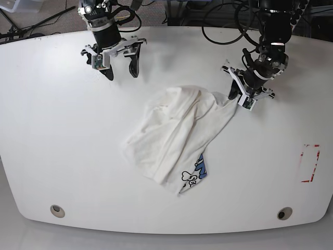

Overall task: Fold the T-shirt properly
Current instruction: 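Lower both grippers toward the crumpled shirt and grasp its edges, then grasp a second shirt edge with the right gripper beside the left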

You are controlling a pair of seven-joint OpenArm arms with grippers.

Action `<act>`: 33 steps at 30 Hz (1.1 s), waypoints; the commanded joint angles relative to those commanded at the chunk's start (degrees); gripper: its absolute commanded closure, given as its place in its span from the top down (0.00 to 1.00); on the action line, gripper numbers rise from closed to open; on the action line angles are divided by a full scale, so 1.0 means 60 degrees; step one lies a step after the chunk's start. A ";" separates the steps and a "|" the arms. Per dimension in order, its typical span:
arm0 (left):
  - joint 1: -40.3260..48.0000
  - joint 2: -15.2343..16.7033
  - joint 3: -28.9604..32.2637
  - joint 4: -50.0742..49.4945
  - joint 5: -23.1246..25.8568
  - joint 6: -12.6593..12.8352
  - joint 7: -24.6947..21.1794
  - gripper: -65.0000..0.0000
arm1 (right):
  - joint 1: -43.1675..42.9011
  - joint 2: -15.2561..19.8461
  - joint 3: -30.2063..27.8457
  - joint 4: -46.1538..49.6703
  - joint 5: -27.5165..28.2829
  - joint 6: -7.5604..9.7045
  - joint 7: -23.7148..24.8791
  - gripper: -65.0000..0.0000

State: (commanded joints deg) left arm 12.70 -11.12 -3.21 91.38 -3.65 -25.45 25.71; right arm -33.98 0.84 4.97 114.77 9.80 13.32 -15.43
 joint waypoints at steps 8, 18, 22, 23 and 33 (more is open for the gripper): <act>0.0835 0.0015 -0.0967 0.1656 -0.0015 0.0000 0.0000 0.00 | 0.2271 -0.0029 0.0103 -0.0278 0.1245 0.0557 -0.3267 0.67; 0.1568 0.0015 -0.1612 0.2872 -0.0029 -0.0044 0.0000 0.00 | 0.3590 -0.0205 0.0029 -0.1949 0.2799 0.1333 -0.4821 0.66; 0.1685 0.0015 -0.1641 0.2872 -0.0029 -0.0044 0.0000 0.00 | 0.3927 -0.0234 0.0015 -0.2549 0.3194 0.1333 -0.5421 0.66; 0.1685 0.0015 -0.1641 0.2872 -0.0029 -0.0044 0.0000 0.00 | 0.4015 -0.0249 0.0015 -0.2740 0.3238 0.1333 -0.5480 0.66; 0.1817 0.0029 -0.1656 0.2930 -0.0029 -0.0044 0.0000 0.00 | 0.4777 -0.0278 0.0000 -0.4190 0.3267 0.1319 -0.5524 0.66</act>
State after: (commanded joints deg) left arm 23.60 -10.95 -13.14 108.97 -3.82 -25.71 25.71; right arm -5.32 -0.84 4.97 89.63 29.41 21.23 -48.57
